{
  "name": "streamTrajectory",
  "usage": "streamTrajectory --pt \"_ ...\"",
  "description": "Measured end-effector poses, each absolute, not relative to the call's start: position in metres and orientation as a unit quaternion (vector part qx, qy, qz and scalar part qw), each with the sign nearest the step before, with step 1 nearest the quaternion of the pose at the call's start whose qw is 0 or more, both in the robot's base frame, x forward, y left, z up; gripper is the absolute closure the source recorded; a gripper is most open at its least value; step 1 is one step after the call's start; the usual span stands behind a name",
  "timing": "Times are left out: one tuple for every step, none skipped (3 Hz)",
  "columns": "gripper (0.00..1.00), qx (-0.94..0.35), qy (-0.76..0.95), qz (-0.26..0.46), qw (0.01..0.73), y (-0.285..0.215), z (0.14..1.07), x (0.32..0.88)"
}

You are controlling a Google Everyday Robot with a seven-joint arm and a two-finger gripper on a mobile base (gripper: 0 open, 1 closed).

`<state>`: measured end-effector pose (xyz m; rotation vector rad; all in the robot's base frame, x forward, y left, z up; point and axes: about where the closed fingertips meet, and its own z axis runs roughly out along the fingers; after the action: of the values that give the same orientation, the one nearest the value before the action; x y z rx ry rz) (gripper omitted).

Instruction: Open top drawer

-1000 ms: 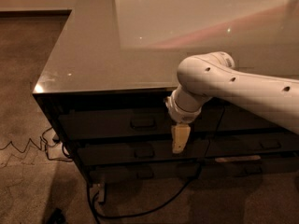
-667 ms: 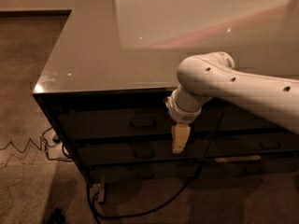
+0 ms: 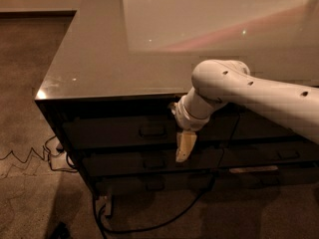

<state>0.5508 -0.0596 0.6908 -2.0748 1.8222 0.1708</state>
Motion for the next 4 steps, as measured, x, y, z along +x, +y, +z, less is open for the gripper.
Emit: streamTrajectory --pt "0.0 -0.725 0.66 0.077 0.182 -0.061 0.672 0.558" --pt "0.0 -0.718 0.67 0.086 0.167 -0.066 0.652 0.565" --pt "0.0 -0.711 0.682 0.091 0.145 -0.073 0.628 0.57" --pt "0.19 -0.711 0.684 0.09 0.135 -0.076 0.622 0.571"
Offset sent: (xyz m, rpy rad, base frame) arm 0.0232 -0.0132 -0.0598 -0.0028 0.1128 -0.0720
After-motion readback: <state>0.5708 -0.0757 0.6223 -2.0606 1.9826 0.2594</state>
